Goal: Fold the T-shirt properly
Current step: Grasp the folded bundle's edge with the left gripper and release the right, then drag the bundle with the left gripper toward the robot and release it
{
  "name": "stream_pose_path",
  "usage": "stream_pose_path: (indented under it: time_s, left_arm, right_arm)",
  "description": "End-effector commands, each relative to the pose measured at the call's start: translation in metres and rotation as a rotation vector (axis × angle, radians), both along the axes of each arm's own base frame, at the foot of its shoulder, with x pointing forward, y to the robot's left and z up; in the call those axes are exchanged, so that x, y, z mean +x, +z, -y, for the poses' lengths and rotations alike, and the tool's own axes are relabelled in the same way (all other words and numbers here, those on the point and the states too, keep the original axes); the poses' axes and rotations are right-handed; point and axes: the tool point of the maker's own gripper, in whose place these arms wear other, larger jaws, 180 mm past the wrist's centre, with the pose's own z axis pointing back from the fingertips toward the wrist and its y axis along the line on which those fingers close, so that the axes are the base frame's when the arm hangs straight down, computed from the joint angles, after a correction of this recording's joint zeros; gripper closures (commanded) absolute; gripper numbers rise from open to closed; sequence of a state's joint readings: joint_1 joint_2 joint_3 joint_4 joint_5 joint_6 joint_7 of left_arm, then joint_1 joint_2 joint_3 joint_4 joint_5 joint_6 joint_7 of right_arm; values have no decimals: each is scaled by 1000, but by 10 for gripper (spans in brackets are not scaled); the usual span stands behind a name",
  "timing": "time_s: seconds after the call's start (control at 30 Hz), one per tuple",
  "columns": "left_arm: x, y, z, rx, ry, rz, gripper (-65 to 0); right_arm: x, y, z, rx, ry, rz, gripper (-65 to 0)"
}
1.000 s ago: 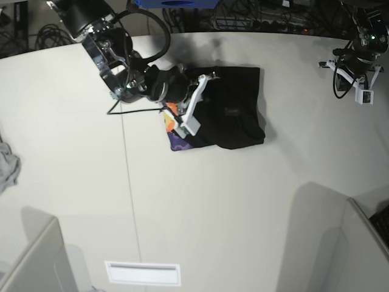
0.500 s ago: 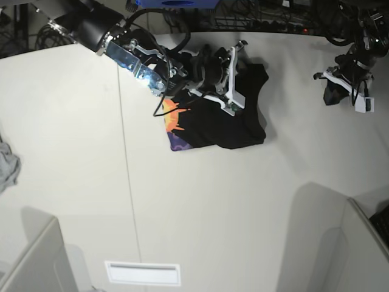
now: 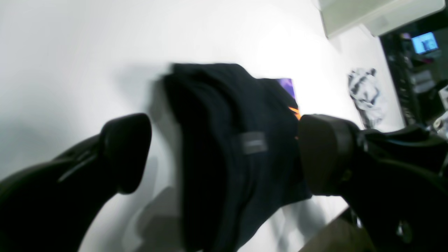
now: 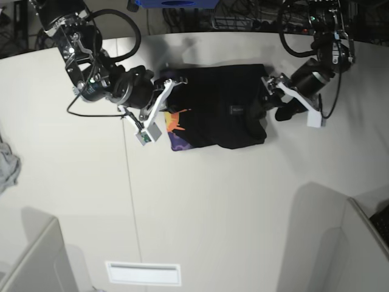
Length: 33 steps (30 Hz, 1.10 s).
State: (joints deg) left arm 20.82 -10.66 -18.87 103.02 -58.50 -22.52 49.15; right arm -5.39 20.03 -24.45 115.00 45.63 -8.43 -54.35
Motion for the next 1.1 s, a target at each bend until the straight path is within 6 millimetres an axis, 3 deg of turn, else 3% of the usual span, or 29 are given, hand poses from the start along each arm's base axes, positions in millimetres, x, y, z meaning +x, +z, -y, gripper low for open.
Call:
stream_pose_path:
  time_s: [0.0, 0.13, 0.23, 0.3, 0.37, 0.53, 0.67, 0.83, 1.07]
  left_arm:
    - [6, -1, 1, 1, 10, 1, -647]
    - [9, -37, 21, 4, 14, -117, -647]
    - [10, -56, 19, -12, 44, -186, -645]
    - [12, -63, 17, -13, 59, -215, -611]
    - [13, -69, 14, -15, 82, -243, -482]
    - [9, -79, 20, 45, -10, -277, 0]
    - [13, -87, 12, 151, -86, -320, 0]
    - [24, -81, 10, 364, -330, -286, 0]
    - [51, -78, 33, 830, -747, -98, 0]
  right_arm:
    - [7, 10, -1, 23, -4, 39, 0]
    - [5, 9, -1, 23, -6, 33, 0]
    - [4, 9, -1, 24, -6, 32, 0]
    - [5, 9, 0, 23, -10, 34, 0]
    - [10, 9, 10, 20, -48, 35, 0]
    - [27, 12, 41, 34, -199, 85, 0]
    - [30, 10, 60, 39, -289, 117, 0]
    - [30, 6, 83, 21, -363, 113, 0]
    - [24, 0, 109, -7, -437, 93, 0]
